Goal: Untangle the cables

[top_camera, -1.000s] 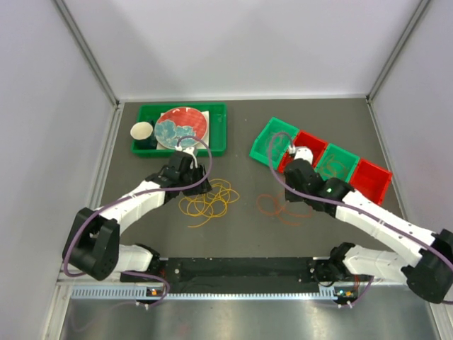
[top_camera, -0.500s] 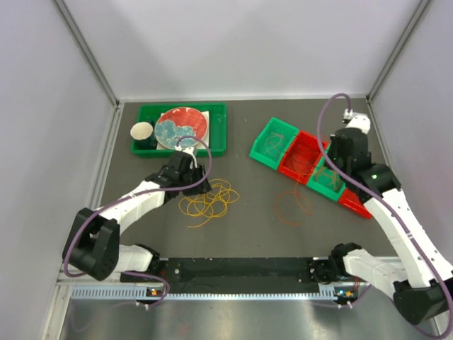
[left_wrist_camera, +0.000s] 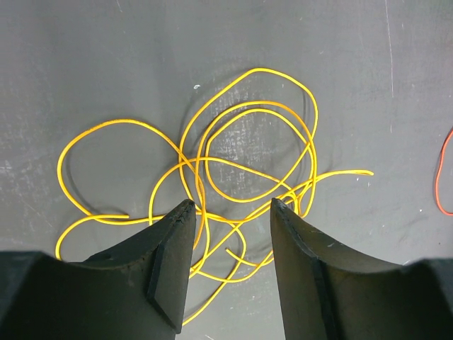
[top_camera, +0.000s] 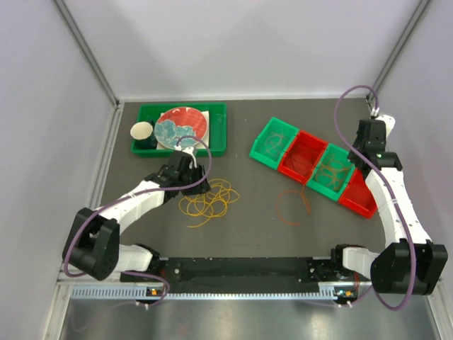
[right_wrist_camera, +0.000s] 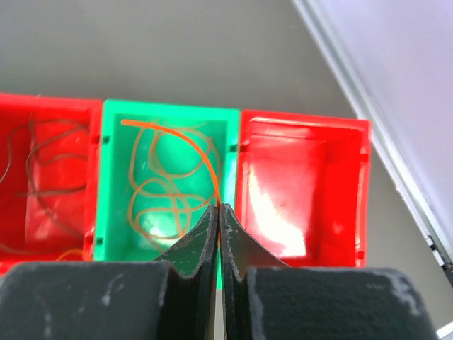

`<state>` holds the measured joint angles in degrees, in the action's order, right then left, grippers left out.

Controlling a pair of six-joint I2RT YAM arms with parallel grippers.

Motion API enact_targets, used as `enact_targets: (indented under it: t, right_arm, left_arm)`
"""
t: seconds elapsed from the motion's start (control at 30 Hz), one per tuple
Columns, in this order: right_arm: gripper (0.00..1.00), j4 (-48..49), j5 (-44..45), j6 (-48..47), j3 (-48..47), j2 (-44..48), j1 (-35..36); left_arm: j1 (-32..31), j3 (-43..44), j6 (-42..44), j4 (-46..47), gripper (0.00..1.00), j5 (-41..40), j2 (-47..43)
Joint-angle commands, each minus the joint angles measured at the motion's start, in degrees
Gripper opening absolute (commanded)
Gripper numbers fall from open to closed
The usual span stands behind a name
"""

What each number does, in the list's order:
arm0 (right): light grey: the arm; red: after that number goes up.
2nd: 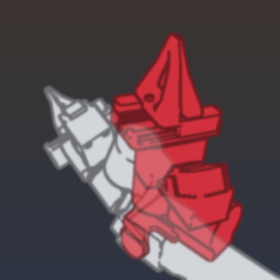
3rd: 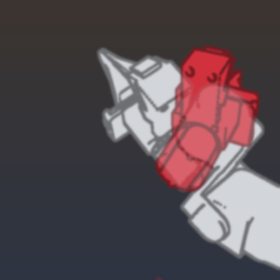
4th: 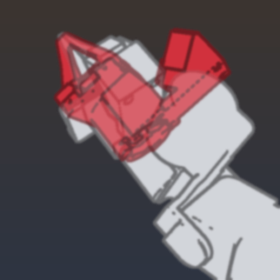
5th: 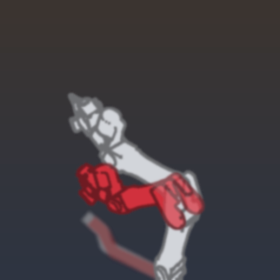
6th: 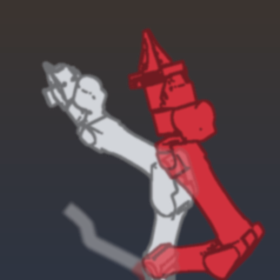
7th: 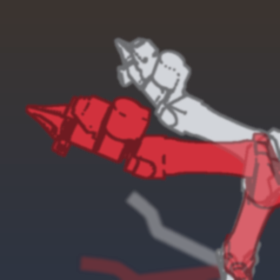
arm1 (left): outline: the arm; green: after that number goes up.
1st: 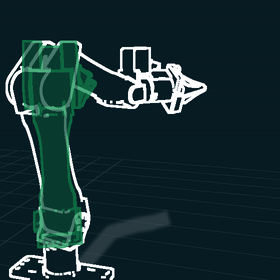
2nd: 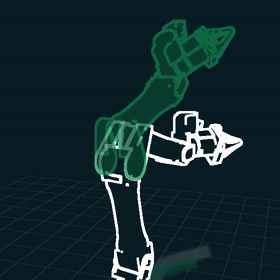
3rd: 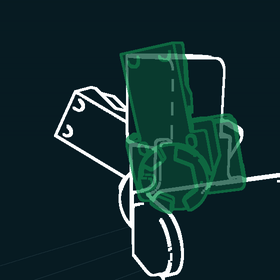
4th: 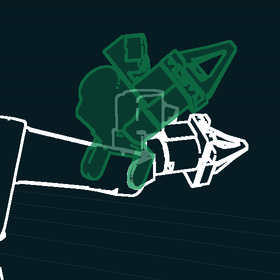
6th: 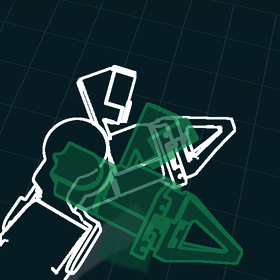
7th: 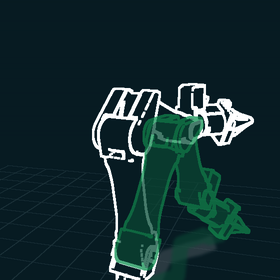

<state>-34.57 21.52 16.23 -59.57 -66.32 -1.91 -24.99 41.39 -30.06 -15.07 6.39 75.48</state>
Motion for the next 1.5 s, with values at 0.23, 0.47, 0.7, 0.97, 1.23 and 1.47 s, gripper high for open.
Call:
enact_targets:
  t: [0.23, 0.47, 0.7, 0.97, 1.23, 1.47]
  right_arm:
    - [0.0, 5.7, -0.9, -1.8, -5.6, 0.1, -9.2]
    - [0.0, 7.6, -0.5, -0.7, -6.7, -0.2, -9.9]
    - [0.0, 10.9, -8.1, 0.1, -5.3, -6.8, -10.0]
    - [0.0, 14.7, -10.4, 0.6, -2.0, -18.2, -8.3]
    - [0.5, 15.7, -12.1, 1.3, -1.9, -21.7, -4.4]
    - [0.52, 11.6, -12.6, 1.3, -1.3, -9.3, -4.2]
  left_arm:
    - [0.7, 3.8, 1.0, 0.7, 0.51, -0.6, 0.8]
    - [1.1, 4.5, 1.1, 1.2, 0.51, -0.2, 2.1]
    - [1.4, 4.8, 0.7, 3.2, 0.51, 1.2, 5.1]
    - [1.4, 5.8, 0.7, 4.0, 0.51, 2.2, 8.0]
    - [1.4, 6.3, 0.8, 3.7, 0.5, 2.7, 8.4]
    - [1.5, 5.7, 0.7, 3.8, 0.5, 3.4, 7.5]
